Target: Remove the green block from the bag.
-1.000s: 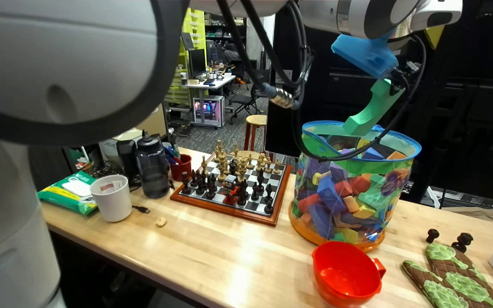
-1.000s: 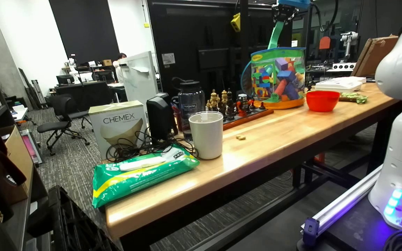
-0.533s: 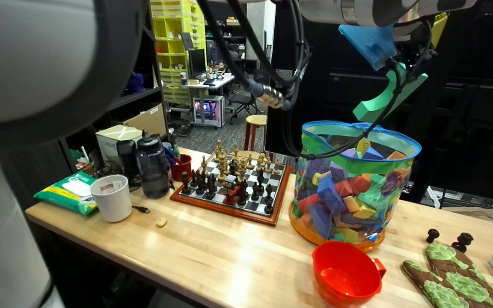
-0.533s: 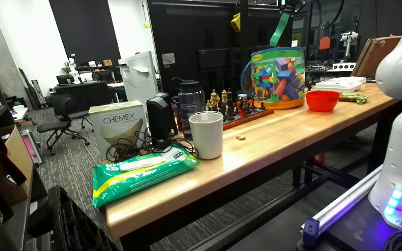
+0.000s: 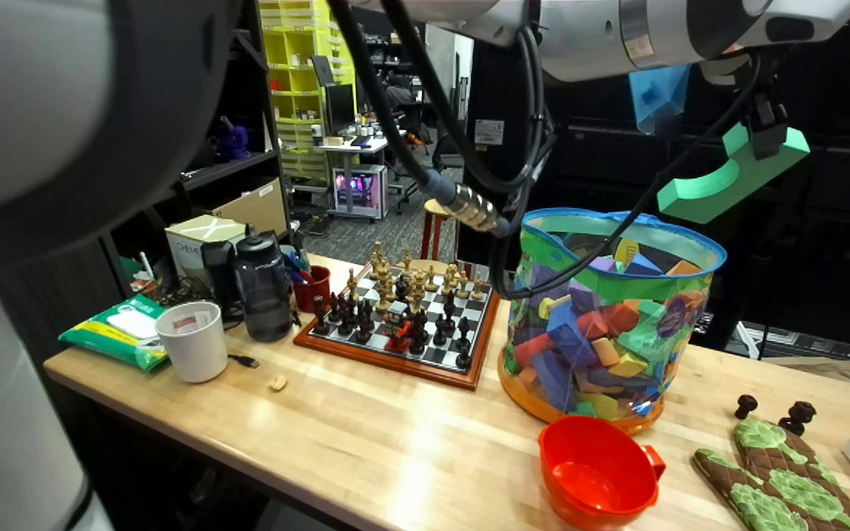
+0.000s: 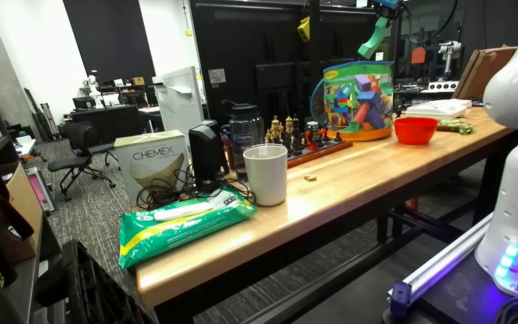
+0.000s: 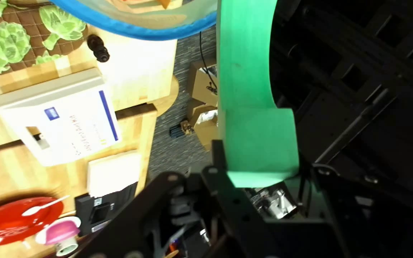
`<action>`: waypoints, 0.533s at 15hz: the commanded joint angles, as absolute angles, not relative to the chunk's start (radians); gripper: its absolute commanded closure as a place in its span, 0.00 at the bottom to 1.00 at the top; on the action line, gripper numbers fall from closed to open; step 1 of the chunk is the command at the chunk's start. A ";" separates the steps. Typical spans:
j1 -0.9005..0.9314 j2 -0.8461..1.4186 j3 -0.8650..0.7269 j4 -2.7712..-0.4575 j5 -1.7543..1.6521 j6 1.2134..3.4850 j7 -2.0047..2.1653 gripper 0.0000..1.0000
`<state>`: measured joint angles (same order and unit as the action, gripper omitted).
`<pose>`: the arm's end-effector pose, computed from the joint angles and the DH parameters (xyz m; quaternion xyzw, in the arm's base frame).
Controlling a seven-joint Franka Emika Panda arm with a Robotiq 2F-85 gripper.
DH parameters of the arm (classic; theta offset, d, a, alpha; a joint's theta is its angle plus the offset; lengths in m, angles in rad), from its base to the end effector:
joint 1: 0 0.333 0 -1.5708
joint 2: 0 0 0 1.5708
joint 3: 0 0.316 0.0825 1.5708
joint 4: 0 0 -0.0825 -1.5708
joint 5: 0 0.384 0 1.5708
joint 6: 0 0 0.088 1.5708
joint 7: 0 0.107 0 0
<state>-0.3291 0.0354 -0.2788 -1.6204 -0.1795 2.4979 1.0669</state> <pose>0.5126 -0.3509 0.6906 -0.6418 0.6444 -0.4156 0.0121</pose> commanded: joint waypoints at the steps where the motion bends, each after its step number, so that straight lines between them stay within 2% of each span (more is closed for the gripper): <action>1: -0.331 0.006 -0.298 -1.653 -0.289 2.505 1.283 0.81; 8: -0.339 0.025 -0.351 -1.661 -0.444 2.476 1.634 0.81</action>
